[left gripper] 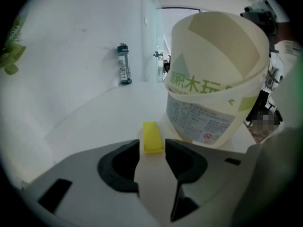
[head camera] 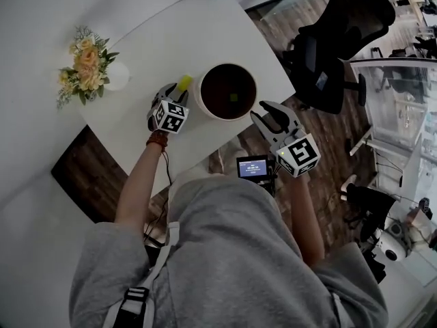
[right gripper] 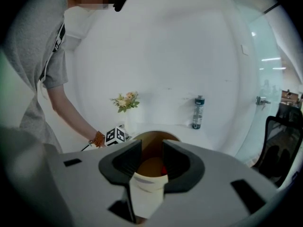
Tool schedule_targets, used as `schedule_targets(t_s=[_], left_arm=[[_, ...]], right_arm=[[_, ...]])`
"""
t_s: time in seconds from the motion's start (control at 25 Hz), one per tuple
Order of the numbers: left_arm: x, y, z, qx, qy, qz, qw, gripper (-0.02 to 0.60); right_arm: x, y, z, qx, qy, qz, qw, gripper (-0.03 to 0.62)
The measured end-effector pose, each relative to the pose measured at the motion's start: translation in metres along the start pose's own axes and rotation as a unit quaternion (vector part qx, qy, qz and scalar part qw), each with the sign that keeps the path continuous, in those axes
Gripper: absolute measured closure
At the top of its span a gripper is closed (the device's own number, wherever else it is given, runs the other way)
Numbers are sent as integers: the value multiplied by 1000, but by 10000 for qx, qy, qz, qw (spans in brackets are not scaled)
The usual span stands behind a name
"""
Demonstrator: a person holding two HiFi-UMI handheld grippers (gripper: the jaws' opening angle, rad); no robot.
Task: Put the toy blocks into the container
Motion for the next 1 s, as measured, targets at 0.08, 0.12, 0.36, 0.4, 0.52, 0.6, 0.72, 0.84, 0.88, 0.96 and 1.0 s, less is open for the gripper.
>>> schedule_targets(t_s=[0.08, 0.12, 0.36, 0.4, 0.52, 0.6, 0.72, 0.84, 0.88, 0.96, 1.0], left_arm=[[5, 3, 2, -28, -57, 45, 10000, 408], [6, 4, 2, -58, -67, 54, 9999, 411], [2, 0, 6, -265, -18, -81, 9996, 451], [1, -1, 5, -326, -9, -104, 9994, 451], [-9, -6, -1, -479, 108, -183, 9986, 453], [-20, -9, -8, -572, 249, -240, 9978, 453], [-43, -12, -22, -689, 480, -380, 9957, 453], [-70, -15, -36, -798, 704, -578, 9926, 453], [-81, -15, -42, -836, 781, -653, 9913, 453], [-103, -16, -55, -916, 938, -813, 9880, 453], [-114, -16, -62, -952, 1018, -889, 9862, 453]], right_arm=[[-1, -1, 1, 9, -31, 20, 10000, 459], [-1, -1, 0, 10, -42, 24, 10000, 461], [1, 1, -2, -45, -76, -35, 10000, 460], [2, 1, -3, -63, -78, -61, 9999, 461], [4, 6, -5, -115, -60, -149, 9998, 461], [5, 10, -7, -143, -42, -223, 9996, 461], [9, 17, -10, -209, 20, -368, 9991, 461], [14, 26, -14, -286, 110, -544, 9981, 461], [15, 29, -16, -310, 143, -603, 9976, 461], [17, 35, -19, -358, 209, -718, 9966, 459], [18, 38, -21, -383, 242, -775, 9960, 461]])
Point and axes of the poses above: the fingertips, and each gripper's own axes: x forward along the fingers, y to its right, z out of its underside, the point moved 8 cm from there along -x, backward along the fingers, and after that the axes turned 14 degrees about -z, right-handed, at the moved point
